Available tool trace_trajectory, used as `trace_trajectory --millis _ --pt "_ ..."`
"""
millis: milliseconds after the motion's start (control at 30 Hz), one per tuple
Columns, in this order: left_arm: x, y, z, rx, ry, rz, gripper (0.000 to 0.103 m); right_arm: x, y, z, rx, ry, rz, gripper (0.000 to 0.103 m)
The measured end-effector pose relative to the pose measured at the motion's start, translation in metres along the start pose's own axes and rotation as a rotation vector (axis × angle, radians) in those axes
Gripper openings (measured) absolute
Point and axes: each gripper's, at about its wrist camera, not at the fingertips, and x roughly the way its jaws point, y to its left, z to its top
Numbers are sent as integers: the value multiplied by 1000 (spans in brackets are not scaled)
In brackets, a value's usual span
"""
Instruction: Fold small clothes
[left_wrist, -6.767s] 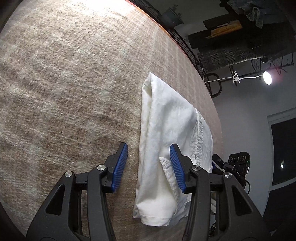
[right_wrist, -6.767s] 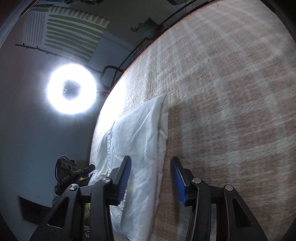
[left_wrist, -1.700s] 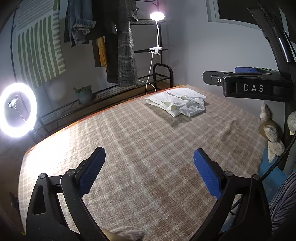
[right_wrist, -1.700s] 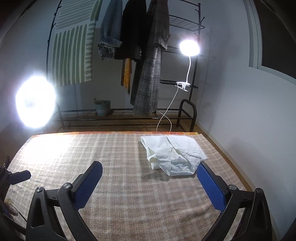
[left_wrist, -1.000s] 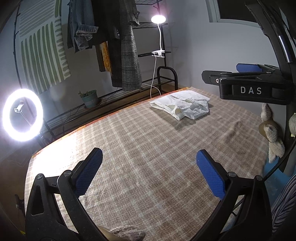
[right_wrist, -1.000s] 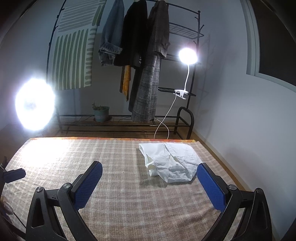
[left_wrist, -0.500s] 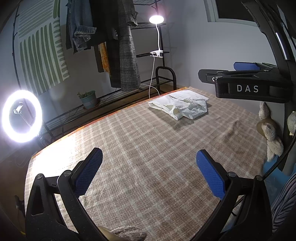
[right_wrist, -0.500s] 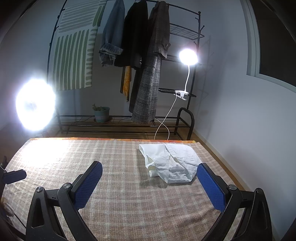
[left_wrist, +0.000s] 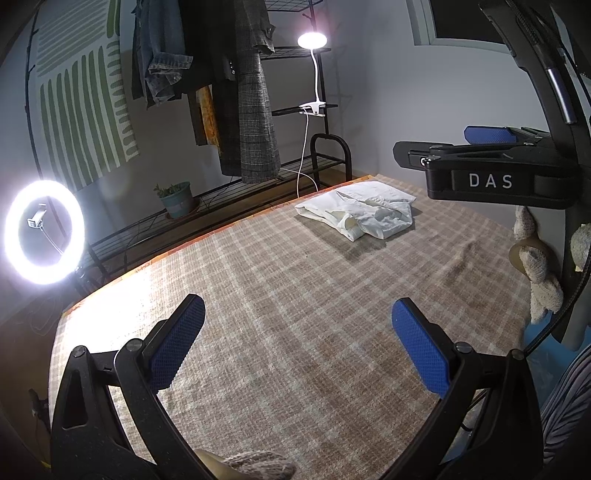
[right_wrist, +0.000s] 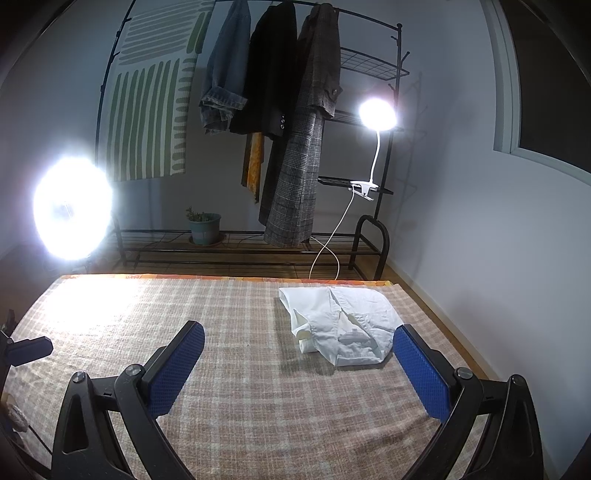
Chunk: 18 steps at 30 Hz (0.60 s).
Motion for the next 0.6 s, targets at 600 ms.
trace_trajectory --millis 600 --pt "-9 -3 1 -1 -40 31 103 -2 3 0 -9 -2 3 103"
